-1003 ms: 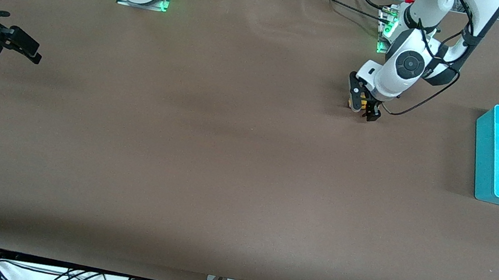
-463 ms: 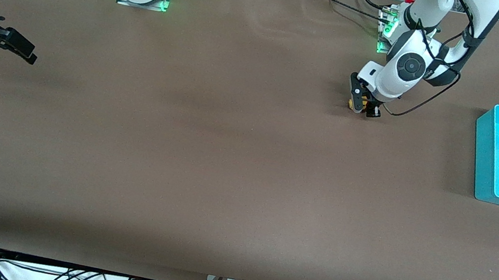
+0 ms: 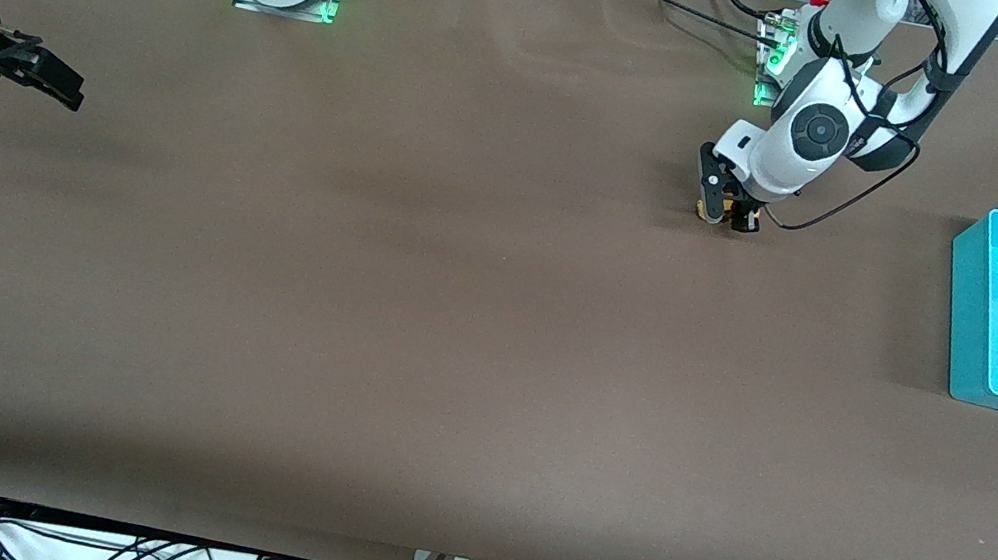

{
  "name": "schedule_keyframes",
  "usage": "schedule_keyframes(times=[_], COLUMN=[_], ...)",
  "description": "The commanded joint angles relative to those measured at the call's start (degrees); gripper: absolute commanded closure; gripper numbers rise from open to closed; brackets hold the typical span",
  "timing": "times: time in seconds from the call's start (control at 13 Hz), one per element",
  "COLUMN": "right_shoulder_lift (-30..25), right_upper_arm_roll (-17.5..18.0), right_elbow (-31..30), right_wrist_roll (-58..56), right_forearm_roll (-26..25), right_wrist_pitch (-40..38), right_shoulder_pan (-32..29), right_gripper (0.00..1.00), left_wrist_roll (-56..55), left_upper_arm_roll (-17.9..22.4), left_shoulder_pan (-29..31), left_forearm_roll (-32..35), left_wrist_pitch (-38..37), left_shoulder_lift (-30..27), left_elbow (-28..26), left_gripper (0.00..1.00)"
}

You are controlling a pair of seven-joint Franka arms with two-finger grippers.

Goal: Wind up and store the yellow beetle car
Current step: 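Lift the car with the left gripper and carry it over the box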

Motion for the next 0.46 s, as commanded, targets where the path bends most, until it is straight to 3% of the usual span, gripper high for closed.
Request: schedule_keyframes(times=[0.0,0.23,0.39], right_shoulder_lift=[-0.39,-1.18,-1.18], right_upper_arm_roll=[-0.4,1.0,1.0], right_elbow=[0.42,0.33,0.42], right_wrist_roll=[0.0,-1.84,-3.51], right_forearm_roll=[-0.96,-0.17,0.97], right_wrist_pitch=[-0.96,-1.05,-0.35], right_shoulder_pan=[0.58,0.66,0.66], right_gripper=[0.0,0.0,0.0], left_wrist_roll=[1.1,4.43,9.51], left_upper_arm_roll=[0.11,0.28,0.37], left_shoulder_pan=[0.95,4.45,9.45], left_forearm_roll=[1.36,1.28,1.28], left_wrist_pitch=[-0.49,-8.47,-15.94], left_shoulder_lift=[-0.14,-4.1,-3.84], left_elbow=[0.19,3.34,10.0], left_gripper=[0.83,0.83,0.83])
